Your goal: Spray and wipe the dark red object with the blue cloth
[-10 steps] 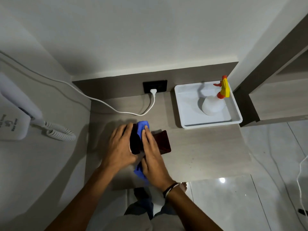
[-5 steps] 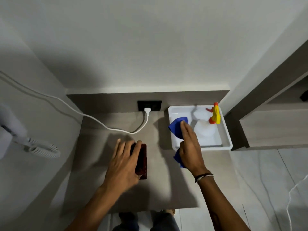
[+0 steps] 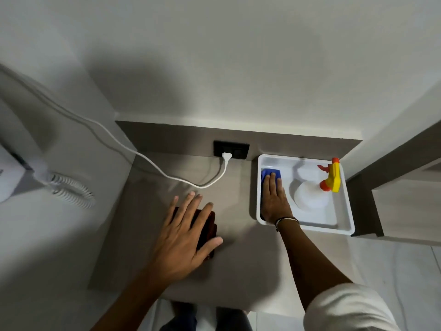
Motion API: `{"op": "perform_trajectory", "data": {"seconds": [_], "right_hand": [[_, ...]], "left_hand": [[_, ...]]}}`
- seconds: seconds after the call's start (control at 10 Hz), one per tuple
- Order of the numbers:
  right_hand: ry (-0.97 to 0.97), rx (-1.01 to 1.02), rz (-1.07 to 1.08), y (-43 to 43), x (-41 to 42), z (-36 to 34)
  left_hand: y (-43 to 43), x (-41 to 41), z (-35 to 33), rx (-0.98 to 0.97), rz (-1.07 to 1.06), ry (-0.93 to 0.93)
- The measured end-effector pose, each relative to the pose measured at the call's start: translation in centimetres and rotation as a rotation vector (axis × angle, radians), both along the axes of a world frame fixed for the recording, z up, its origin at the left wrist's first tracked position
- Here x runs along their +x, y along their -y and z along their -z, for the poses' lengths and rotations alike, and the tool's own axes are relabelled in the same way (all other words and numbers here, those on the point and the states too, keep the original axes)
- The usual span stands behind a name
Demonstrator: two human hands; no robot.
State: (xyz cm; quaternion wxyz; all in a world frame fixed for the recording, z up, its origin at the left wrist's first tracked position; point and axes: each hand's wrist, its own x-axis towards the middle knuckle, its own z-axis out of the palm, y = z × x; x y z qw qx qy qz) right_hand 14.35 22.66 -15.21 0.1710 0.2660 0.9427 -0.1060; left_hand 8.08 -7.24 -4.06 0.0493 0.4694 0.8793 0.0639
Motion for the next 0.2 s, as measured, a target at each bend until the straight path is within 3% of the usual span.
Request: {"op": "perform_trajectory", "data": {"seconds": [0.1,0.2], "right_hand": [[-0.007,-0.052,0.001,-0.3,0.1,-1.3],[-0.178,-0.023,0.017,1.5,0.7,-3.7]], "left_hand": [[0.1,0.0,-0.1,-0.01,0.001,-0.018],[0.0,0.0,-0.6,-0.056,-0.002,-0.021]]}}
